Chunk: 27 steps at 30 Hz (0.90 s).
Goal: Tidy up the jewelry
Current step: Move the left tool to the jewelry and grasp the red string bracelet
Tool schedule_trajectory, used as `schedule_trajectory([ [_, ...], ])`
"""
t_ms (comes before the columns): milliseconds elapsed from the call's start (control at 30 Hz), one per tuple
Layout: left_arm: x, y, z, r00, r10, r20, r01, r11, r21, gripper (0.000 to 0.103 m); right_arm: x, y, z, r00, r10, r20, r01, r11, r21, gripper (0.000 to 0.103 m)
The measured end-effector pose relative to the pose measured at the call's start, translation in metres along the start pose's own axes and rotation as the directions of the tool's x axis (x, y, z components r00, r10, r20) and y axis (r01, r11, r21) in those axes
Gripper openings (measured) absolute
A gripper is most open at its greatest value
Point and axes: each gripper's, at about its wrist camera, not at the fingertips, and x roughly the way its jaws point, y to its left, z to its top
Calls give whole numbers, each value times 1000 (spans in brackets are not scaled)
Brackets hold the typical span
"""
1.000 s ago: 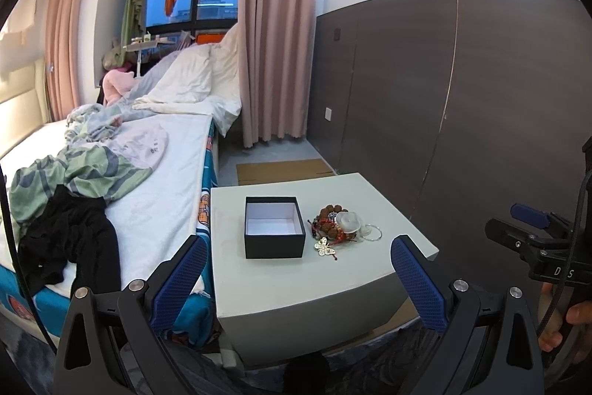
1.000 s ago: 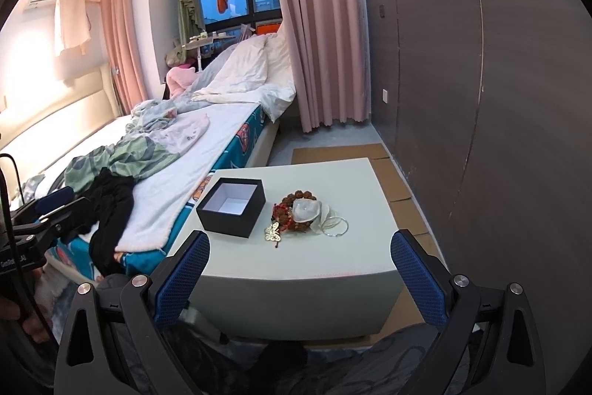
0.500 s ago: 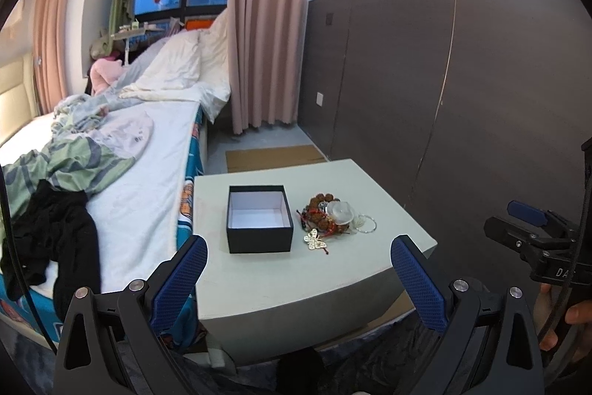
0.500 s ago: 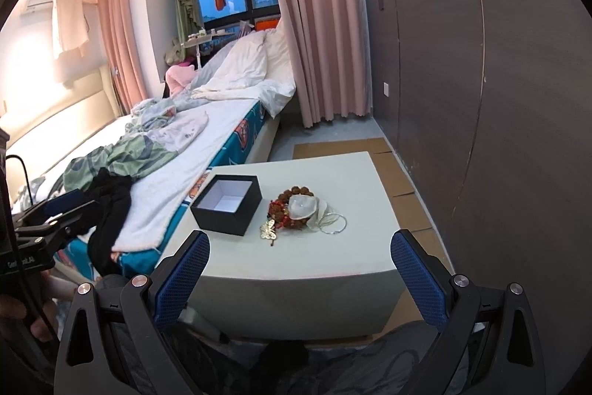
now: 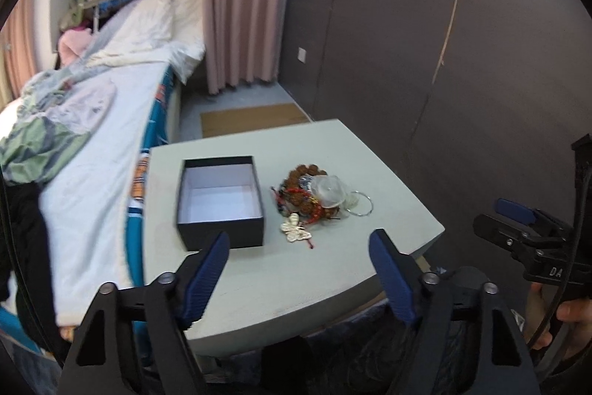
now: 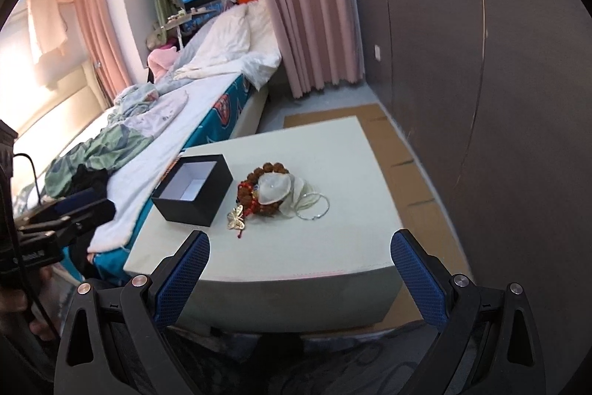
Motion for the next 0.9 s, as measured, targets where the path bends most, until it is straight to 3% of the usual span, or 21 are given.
schedule_trajectory([
  [100,16,-4,5,1000,-9,-28,9,1000,16,72,13,-11,3,1000,7,-17,-6,1000,26,98],
  [267,47,-8,13,995,-40,-90,42,999,24,54,30,-28,7,999,16,-39,-14,998,60,98],
  [467,80,-14,16,986,-55,-156,62,997,43,41,47,-38,9,998,25,-62,-19,996,84,98],
  [667,118,-19,14,970,-41,-240,60,996,73,39,63,-51,8,996,33,-88,-23,993,117,98],
  [900,150,-23,11,957,-20,-288,53,993,109,37,77,-67,4,994,37,-104,-20,987,159,98],
])
